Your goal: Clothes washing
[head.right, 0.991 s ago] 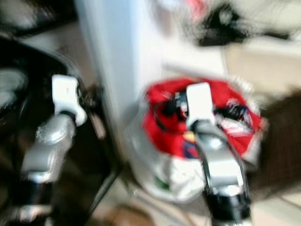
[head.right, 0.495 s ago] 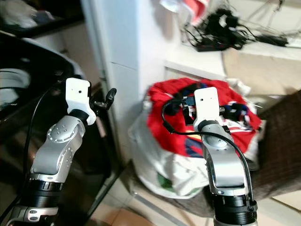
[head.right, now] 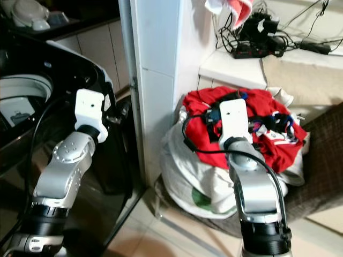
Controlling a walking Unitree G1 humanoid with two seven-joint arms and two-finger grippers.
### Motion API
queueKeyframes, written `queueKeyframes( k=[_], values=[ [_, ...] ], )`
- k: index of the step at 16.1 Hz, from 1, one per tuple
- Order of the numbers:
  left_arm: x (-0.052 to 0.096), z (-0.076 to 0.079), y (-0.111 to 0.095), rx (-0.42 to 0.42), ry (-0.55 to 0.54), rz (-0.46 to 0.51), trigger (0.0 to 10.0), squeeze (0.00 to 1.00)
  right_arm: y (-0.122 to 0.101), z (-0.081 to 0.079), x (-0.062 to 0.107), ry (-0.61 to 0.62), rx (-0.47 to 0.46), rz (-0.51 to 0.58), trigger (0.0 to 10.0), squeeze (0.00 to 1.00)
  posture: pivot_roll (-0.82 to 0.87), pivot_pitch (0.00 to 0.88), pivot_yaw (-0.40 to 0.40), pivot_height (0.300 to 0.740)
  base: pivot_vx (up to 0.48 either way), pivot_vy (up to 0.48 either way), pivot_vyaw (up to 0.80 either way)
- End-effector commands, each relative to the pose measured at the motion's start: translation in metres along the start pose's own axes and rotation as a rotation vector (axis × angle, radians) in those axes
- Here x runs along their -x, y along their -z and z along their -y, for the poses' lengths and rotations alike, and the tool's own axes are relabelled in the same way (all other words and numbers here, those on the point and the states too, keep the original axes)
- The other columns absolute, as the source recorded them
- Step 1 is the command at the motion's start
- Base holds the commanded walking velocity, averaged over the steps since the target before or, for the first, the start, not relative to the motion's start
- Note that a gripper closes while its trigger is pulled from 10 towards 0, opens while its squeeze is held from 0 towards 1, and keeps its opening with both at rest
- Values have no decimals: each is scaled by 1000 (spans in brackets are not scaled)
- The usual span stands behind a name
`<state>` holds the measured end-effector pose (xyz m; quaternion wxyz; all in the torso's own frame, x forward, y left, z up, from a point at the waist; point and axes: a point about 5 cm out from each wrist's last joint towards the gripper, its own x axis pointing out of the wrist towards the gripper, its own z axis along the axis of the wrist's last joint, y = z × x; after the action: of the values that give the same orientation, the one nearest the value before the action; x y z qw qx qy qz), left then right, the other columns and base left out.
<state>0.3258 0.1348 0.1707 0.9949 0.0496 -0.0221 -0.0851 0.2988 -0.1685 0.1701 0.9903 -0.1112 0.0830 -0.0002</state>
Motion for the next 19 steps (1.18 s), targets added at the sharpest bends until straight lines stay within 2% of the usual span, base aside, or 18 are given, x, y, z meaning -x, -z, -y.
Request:
queueKeyframes(
  k=[1,3,5,8,12,15,19],
  values=[
    [-3,1,-5,47,-10,14,10000,0,-6,4,1,8,1,22,10000,0,-99,0,19,740,0,0,0],
    [-3,-1,-5,22,-22,14,10000,0,-6,3,1,1,-1,24,10000,0,-96,0,16,740,0,0,0],
    [-3,-6,-3,45,-51,1,10000,0,-7,0,0,-21,-5,33,10000,0,-91,0,11,740,0,0,0],
    [-3,-7,-2,27,-55,1,10000,0,-8,0,0,-30,-3,35,10000,0,-91,0,10,740,0,0,0],
    [-2,-3,-2,-22,-24,10,10000,0,-10,0,-2,-41,-15,49,10000,0,-92,0,12,740,0,0,0],
    [0,-2,0,-33,-1,16,10000,0,-5,-6,-2,-73,-20,52,10000,0,-84,0,9,740,0,0,0],
    [1,-4,-1,-31,4,31,10000,0,-3,-8,-3,-68,-37,51,10000,0,-78,0,11,740,324,0,800]
  ],
)
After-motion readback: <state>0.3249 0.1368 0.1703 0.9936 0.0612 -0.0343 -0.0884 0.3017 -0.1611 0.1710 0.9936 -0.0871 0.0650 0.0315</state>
